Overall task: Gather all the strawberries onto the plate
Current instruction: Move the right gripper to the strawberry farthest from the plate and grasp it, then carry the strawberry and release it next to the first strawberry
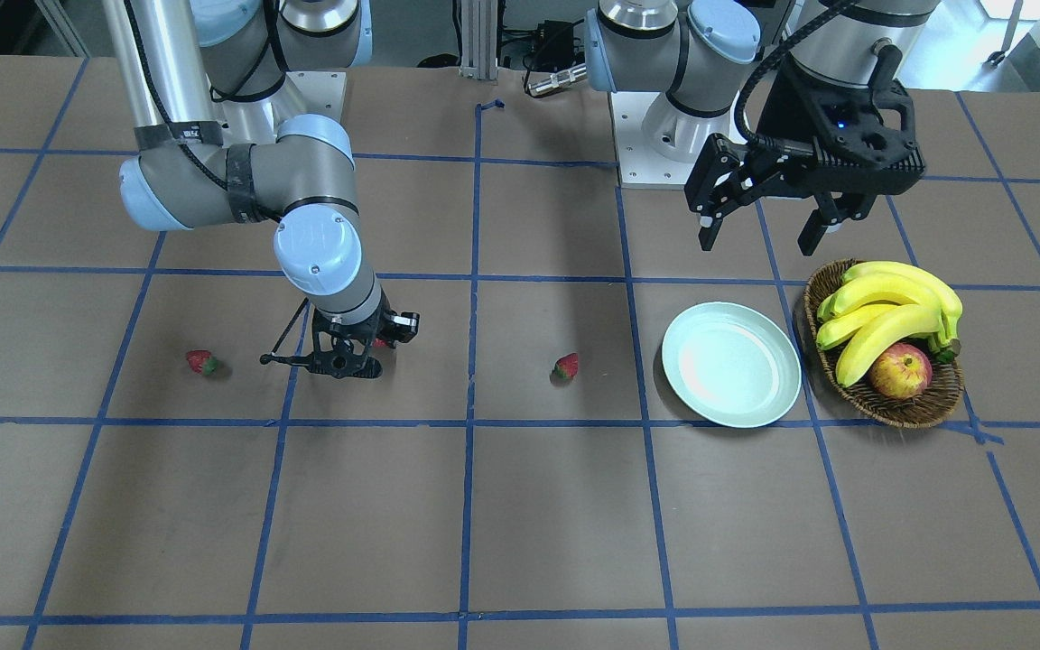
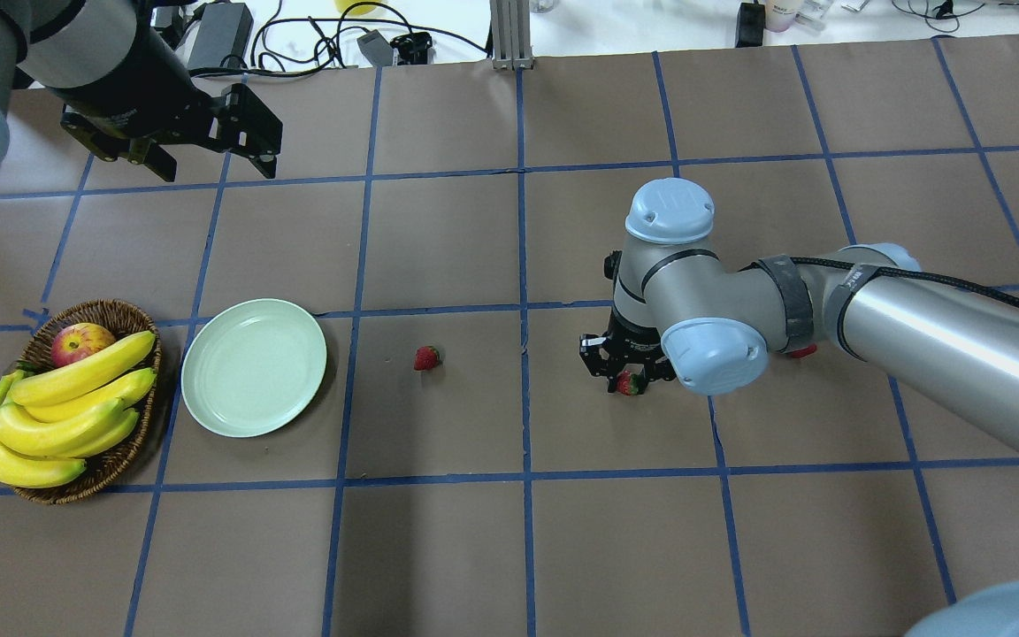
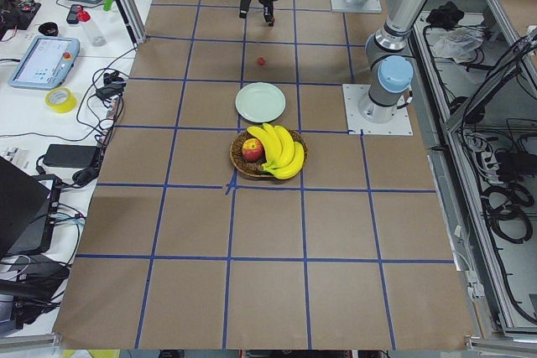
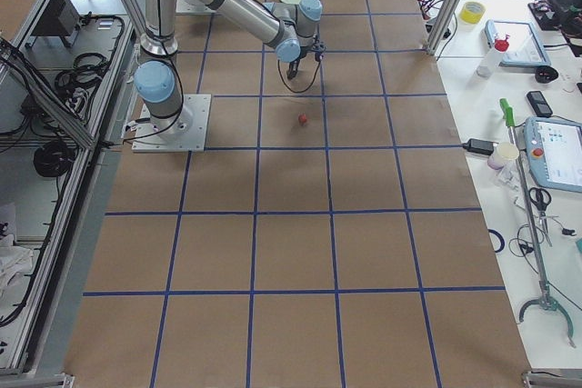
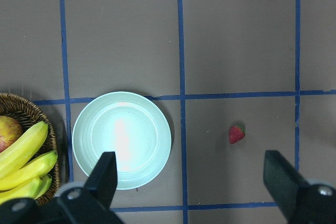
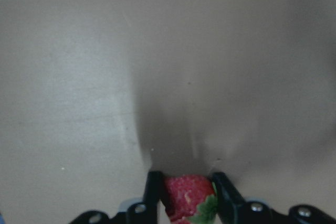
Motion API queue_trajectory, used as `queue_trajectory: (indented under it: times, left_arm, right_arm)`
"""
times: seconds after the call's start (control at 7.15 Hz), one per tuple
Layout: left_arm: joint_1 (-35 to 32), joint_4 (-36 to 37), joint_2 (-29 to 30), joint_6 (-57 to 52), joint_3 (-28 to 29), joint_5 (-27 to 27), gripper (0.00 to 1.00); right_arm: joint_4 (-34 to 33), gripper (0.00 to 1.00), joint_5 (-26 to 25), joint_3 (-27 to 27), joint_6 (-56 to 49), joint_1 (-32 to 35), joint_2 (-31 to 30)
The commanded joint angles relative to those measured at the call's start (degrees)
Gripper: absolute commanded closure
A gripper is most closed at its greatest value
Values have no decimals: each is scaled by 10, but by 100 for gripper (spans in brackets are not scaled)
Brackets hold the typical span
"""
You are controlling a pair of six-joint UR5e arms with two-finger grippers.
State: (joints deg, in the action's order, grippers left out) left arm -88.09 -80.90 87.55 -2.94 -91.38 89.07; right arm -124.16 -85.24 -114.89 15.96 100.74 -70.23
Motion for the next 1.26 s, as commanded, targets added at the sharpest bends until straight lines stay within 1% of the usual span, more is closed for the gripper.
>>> queue_trajectory:
  times: [0.0,0.14,0.28,0.42,0.56,0.7,0.84,0.98,1.12]
  left_arm:
    - [-1,0,9,11,-5,-1,0]
    - [2,-5,18,15,-20,1,0]
    - [2,1,28,13,-41,1,0]
    - [2,24,38,13,-46,0,0]
    - [2,29,42,13,-46,-1,0]
    - [1,30,40,14,-45,0,0]
    - [1,30,39,14,-45,1,0]
    - [1,30,40,14,-46,1,0]
    - [1,29,40,13,-47,1,0]
  right_arm:
    - [16,100,71,50,9,9,4]
    - [16,100,115,76,32,31,24]
    - [-5,100,120,102,57,69,51]
    - [-60,95,112,128,111,113,83]
    - [-70,94,110,154,133,138,111]
    - [-70,85,110,163,134,152,120]
    - [-70,67,111,162,134,154,120]
    - [-72,17,109,160,132,154,119]
    - [-72,0,108,161,128,154,112]
